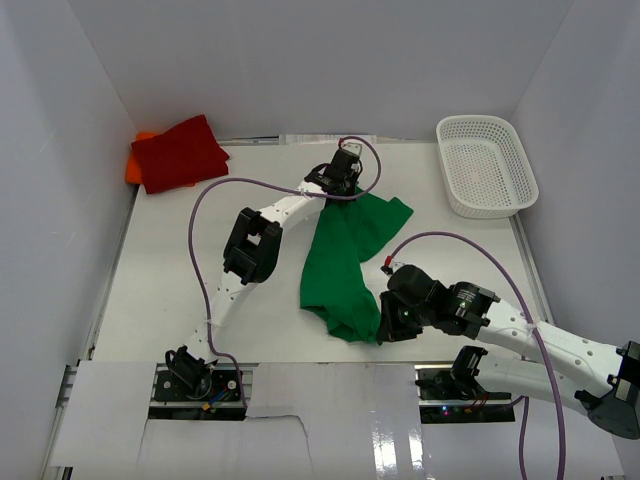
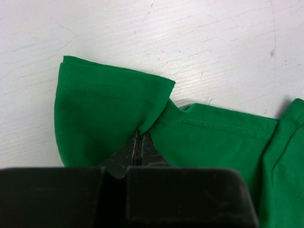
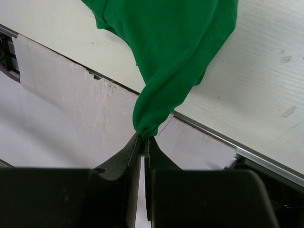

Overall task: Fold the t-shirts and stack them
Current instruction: Flatten out the tshirt

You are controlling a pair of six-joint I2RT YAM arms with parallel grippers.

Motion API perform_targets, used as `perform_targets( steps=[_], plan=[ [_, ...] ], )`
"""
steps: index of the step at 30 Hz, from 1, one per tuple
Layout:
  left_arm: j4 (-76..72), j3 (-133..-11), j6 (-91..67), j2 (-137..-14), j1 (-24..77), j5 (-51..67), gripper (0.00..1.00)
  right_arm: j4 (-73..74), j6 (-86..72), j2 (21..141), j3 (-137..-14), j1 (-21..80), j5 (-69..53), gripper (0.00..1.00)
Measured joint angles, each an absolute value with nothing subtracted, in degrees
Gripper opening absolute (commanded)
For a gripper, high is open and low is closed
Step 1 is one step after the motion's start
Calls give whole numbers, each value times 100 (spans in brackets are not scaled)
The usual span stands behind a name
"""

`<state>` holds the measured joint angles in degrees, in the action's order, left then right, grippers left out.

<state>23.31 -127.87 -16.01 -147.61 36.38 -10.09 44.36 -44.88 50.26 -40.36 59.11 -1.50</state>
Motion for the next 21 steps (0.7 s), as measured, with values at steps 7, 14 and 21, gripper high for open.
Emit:
perform_targets(
  steps=[7, 14, 21],
  plan=[
    [2447, -12868, -1614, -14755, 3592, -967, 0, 4331, -4484, 5120, -4014, 5933, -148, 8],
    [3197, -13727, -1865, -14525, 2987, -429, 0, 4473, -3957, 6173, -4635, 5529, 318, 8],
    [3743, -13253, -2462, -12626, 395, 108, 0, 4480, -2794, 7850, -6932, 4298, 943, 8]
  ],
)
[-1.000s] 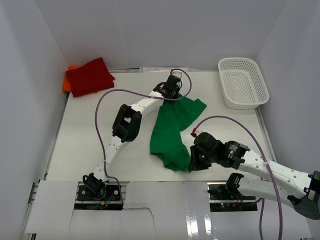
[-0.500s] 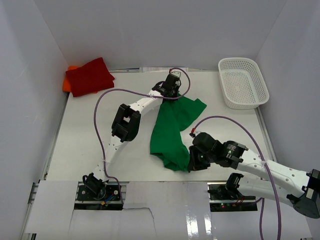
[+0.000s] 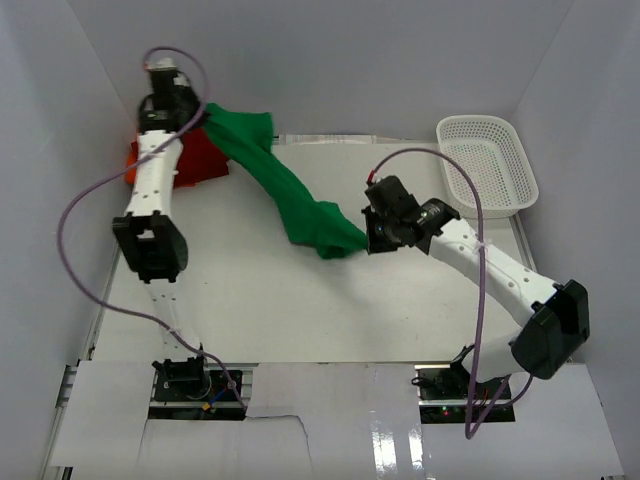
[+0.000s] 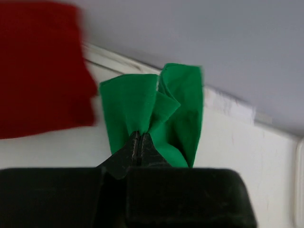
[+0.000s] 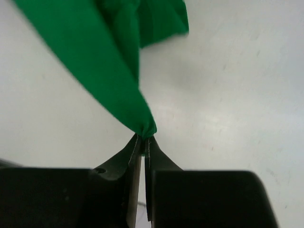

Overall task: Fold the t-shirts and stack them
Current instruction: Flatten out the tshirt

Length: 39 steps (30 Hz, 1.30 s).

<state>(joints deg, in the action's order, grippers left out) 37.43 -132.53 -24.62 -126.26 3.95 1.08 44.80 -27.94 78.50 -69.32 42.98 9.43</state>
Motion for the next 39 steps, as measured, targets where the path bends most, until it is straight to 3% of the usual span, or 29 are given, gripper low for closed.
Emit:
perform_targets(
  steps=[5, 10, 14, 20, 23, 26, 34, 39],
  plan=[
    [4029, -12376, -3026, -11032, -1457, 392, 0, 4458, -2091, 8836, -8888, 3459, 1076, 8],
    [4431, -12027, -3317, -10101, -1356, 709, 0, 4799, -1601, 9231, -10772, 2985, 1258, 8],
    [4493, -10774, -3428, -9251, -1107, 1162, 0, 4836, -1468, 8329, -10309, 2928, 1142, 8],
    [4534, -8562, -3476, -7852, -1188, 1540, 0, 4974, -1525, 6639, -8272, 2965, 738, 8],
    [4735, -8152, -3452, -7306, -1203, 1623, 0, 5251, -1590, 6263, -7935, 2980, 622, 8],
    [4842, -8256, -3435, -6947, -1212, 1870, 0, 5343, -1544, 5990, -8165, 2982, 580, 8],
    [5183, -9454, -3385, -6160, -1149, 1949, 0, 4899, -902, 5304, -10158, 2982, 580, 8],
    [5113, -9109, -3420, -4965, -1103, 1525, 4, 4504, -735, 4897, -10766, 2985, 602, 8]
  ],
)
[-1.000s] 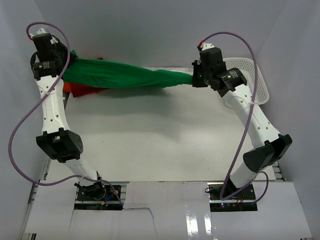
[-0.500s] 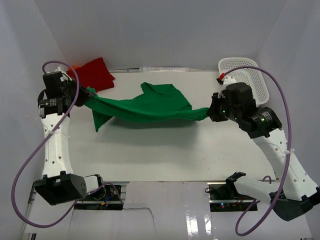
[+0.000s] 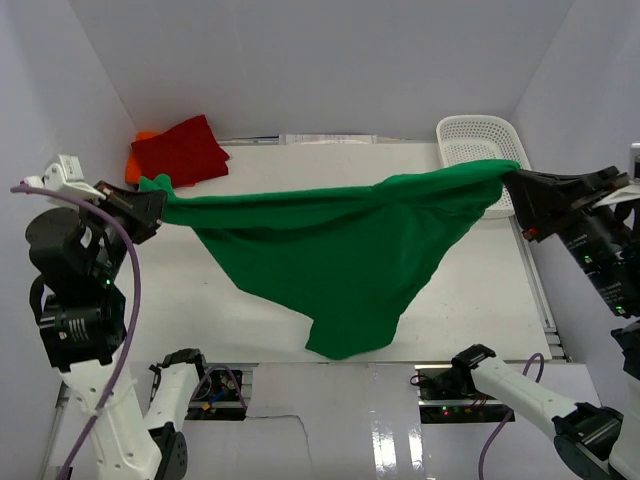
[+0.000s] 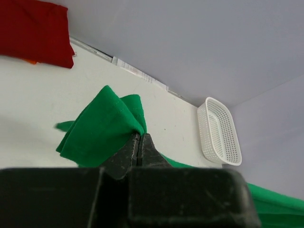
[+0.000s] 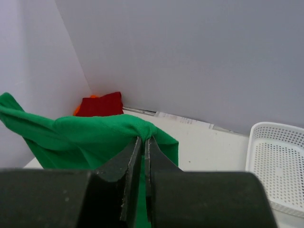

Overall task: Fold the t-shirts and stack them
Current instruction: Flatten out the tshirt

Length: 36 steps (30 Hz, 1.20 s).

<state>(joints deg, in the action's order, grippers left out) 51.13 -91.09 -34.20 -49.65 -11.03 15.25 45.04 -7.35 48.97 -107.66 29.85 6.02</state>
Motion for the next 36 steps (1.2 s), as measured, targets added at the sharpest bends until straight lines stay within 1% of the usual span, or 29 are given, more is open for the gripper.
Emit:
perform_targets(
  steps=[3, 6, 10, 13, 17, 22, 24, 25, 26, 27, 29, 30, 31, 33, 34, 36],
  plan=[
    [5269, -8746, -3496, -4436, -1103, 1413, 4, 4453, -867, 4893, -10425, 2987, 548, 8],
    [5214, -8213, -3573, -4427, -1103, 1549, 3, 4569, -1096, 5028, -9373, 2987, 530, 8],
    [4910, -6525, -3771, -4558, -1103, 1863, 1, 4731, -1319, 5662, -7771, 2989, 534, 8],
    [4757, -5651, -3927, -4989, -1103, 2067, 1, 4899, -1350, 6211, -7159, 2934, 600, 8],
    [4316, -5485, -4045, -5719, -1103, 2255, 1, 4888, -1304, 6613, -7299, 2593, 622, 8],
    [3535, -5819, -4178, -6683, -1098, 2403, 2, 4563, -1258, 7172, -7924, 2141, 628, 8],
    [3262, -6049, -4254, -7175, -1055, 2471, 5, 4407, -1260, 7360, -8009, 2075, 626, 8],
    [3120, -6180, -4281, -7437, -1002, 2482, 8, 4364, -1262, 7424, -8009, 2071, 620, 8],
    [3030, -6311, -4300, -7688, -947, 2480, 14, 4338, -1262, 7485, -8007, 2071, 600, 8],
    [2930, -6501, -4320, -7985, -860, 2488, 31, 4307, -1262, 7533, -8003, 2071, 591, 8],
    [2672, -6875, -4344, -8571, -648, 2495, 45, 4250, -1264, 7607, -7999, 2071, 578, 8],
    [2552, -7052, -4351, -8836, -554, 2508, 55, 4209, -1264, 7629, -7992, 2073, 563, 8],
    [2443, -7227, -4348, -9065, -484, 2519, 61, 4163, -1264, 7642, -7979, 2073, 558, 8],
    [2154, -7467, -4348, -9367, -362, 2547, 76, 4132, -1264, 7658, -7970, 2073, 552, 8],
    [2049, -7550, -4346, -9437, -336, 2547, 89, 4108, -1264, 7660, -7966, 2073, 539, 8],
    [1883, -7695, -4283, -9443, -327, 2499, 98, 4036, -1264, 7660, -7942, 2073, 519, 8]
  ],
)
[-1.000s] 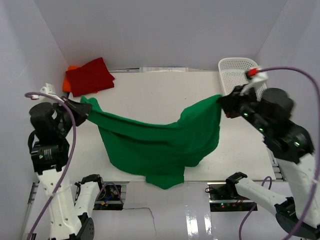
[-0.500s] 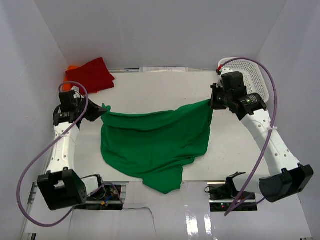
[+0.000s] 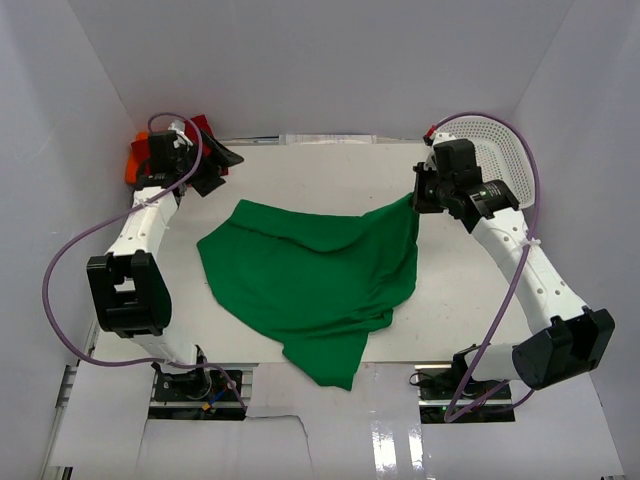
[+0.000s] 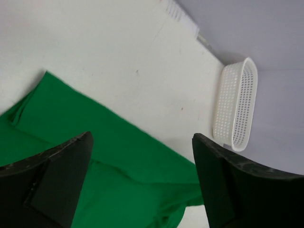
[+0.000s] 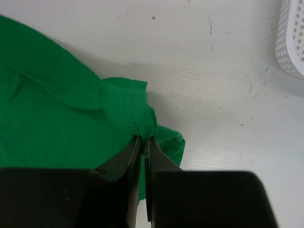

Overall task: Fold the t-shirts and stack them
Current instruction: Flatten out the tshirt

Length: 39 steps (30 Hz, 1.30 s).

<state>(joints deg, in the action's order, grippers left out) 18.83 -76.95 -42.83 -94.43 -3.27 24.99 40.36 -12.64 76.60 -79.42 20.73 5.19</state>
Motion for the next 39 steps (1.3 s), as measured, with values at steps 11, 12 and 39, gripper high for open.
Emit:
perform_targets(
  steps=[11, 12, 39],
  plan=[
    [2287, -8571, -3752, -9520, -364, 1848, 91, 3881, -1264, 7664, -7579, 2073, 397, 8],
    [2307, -8512, -3778, -9601, -364, 1831, 90, 3874, -1264, 7666, -7555, 2073, 392, 8],
    [2517, -7734, -4611, -11240, -351, 1476, 70, 3544, -1306, 7669, -7135, 2073, 106, 8]
  ],
)
